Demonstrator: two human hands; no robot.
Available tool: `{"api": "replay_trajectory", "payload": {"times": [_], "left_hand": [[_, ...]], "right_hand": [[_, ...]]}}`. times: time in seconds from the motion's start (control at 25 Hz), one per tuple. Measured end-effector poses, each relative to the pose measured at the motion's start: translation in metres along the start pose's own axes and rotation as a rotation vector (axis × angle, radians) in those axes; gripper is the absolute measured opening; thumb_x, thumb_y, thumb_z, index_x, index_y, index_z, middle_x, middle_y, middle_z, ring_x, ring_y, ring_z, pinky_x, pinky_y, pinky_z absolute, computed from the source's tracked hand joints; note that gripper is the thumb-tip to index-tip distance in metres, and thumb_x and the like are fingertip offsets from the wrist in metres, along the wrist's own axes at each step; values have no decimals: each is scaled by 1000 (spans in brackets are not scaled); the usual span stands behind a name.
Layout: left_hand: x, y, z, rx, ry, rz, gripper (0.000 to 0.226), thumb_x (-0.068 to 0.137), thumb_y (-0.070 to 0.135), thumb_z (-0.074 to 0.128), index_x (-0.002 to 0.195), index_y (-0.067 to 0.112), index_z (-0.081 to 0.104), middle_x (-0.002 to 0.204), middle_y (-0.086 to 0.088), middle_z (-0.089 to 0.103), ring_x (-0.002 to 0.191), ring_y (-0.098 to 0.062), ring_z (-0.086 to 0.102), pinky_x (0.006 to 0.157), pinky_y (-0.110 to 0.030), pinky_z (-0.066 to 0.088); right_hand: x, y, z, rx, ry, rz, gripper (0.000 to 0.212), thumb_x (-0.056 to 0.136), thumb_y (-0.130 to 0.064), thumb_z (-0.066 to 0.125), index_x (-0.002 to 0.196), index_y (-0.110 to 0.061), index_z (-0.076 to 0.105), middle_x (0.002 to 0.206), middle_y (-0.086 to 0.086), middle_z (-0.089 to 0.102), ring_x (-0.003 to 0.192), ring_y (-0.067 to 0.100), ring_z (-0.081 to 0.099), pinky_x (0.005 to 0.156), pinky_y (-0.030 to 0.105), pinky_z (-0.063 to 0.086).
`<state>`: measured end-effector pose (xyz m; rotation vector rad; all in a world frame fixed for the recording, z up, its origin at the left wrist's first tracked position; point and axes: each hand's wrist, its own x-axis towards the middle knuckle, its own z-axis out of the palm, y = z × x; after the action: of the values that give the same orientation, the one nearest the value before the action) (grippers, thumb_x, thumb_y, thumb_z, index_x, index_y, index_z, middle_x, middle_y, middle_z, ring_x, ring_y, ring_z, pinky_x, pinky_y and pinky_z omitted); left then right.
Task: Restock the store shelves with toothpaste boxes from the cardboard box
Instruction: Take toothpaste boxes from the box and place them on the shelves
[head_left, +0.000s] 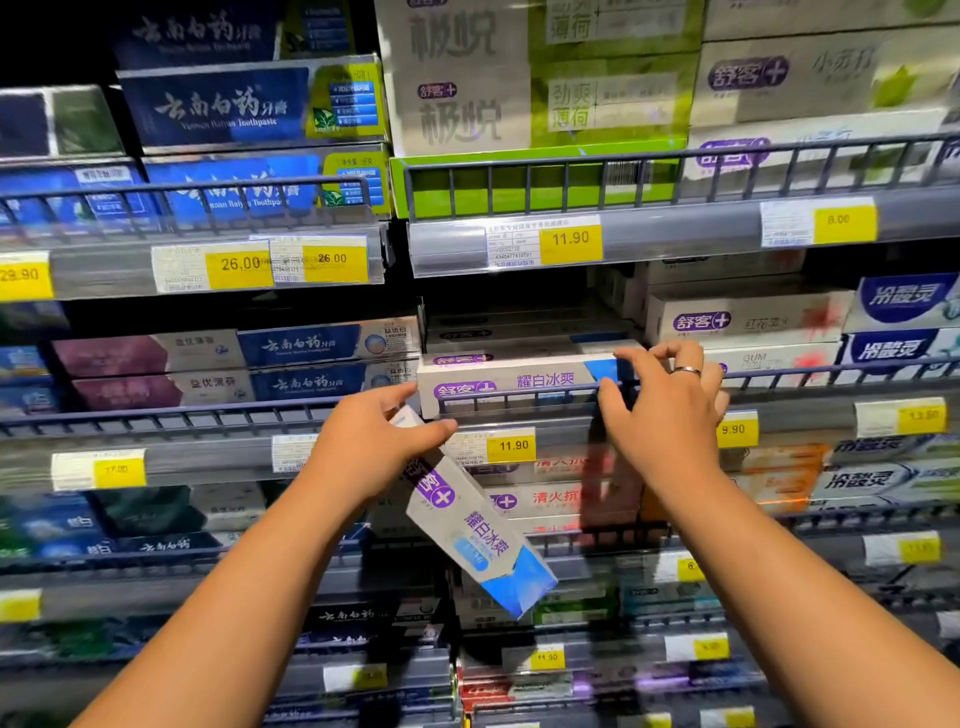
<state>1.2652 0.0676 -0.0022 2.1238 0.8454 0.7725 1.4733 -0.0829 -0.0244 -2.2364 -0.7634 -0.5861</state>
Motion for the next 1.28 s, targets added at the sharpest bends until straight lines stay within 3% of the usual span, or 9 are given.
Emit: {"api": "replay_trajectory", "payload": {"times": [0.12,0.36,0.52,0.64,0.76,0.88,1.0,1.16,1.28], "left_hand": [[-3,6,-10,-97,118,48,30,78,31,76,106,22,69,90,8,71,65,6,63,51,-7,41],[-12,22,-18,-835,175,-93,15,86,21,68,99,13,68,74,-7,73,61,-18,67,54,-27,55],[-15,28,-8,-958,242,-56,10,87,23,66,92,14,65,71,-6,68,61,-18,66,59,-31,58],[-11,31,0,-1022,244,-89,27,81,35,68,96,13,62,69,-5,68,62,-18,67,66,-36,59],[-3,31,2,-988,260,-107,57,77,45,66,120,11,50,89,-6,70,66,-14,69,63,-32,58],[0,29,7,-885,254,-3,35,90,19,64,119,22,44,115,-9,62,83,-17,68,69,-32,54],[5,24,11,-803,206,101,43,91,11,62,130,21,48,113,1,67,93,-9,69,82,-26,53],[16,24,13,-482,205,183,48,91,24,64,136,34,50,142,1,50,125,-6,52,106,-29,42],[24,25,16,-469,309,146,63,90,19,65,145,25,36,135,7,41,93,26,47,77,5,37]], "right_hand": [[-11,-2,-5,73,-17,8,37,87,-36,58,123,-26,56,128,6,40,117,31,33,93,43,31],[-31,-2,-27,501,-146,55,29,93,-36,52,118,-24,54,126,3,47,101,18,54,75,27,40],[-38,-4,-38,655,-317,139,41,88,-48,55,124,-29,49,127,-6,53,113,11,50,77,25,40],[-38,-4,-46,755,-259,185,57,78,-36,74,128,-29,48,119,-6,54,99,6,59,77,24,48],[-32,-6,-50,847,-161,222,56,77,-20,77,126,-26,51,114,-4,56,82,-8,57,66,14,49],[-23,-9,-46,913,-44,245,56,78,-16,76,129,-19,52,116,0,59,90,2,60,69,13,47],[-13,-16,-42,894,29,230,55,82,-15,73,132,-15,51,119,-1,56,99,11,56,67,2,44],[2,-21,-33,830,76,192,60,80,-15,74,134,-20,48,131,4,53,117,19,54,93,34,51],[13,-28,-31,783,97,147,60,82,-17,72,136,-22,45,132,3,52,117,17,52,95,33,48]]}}
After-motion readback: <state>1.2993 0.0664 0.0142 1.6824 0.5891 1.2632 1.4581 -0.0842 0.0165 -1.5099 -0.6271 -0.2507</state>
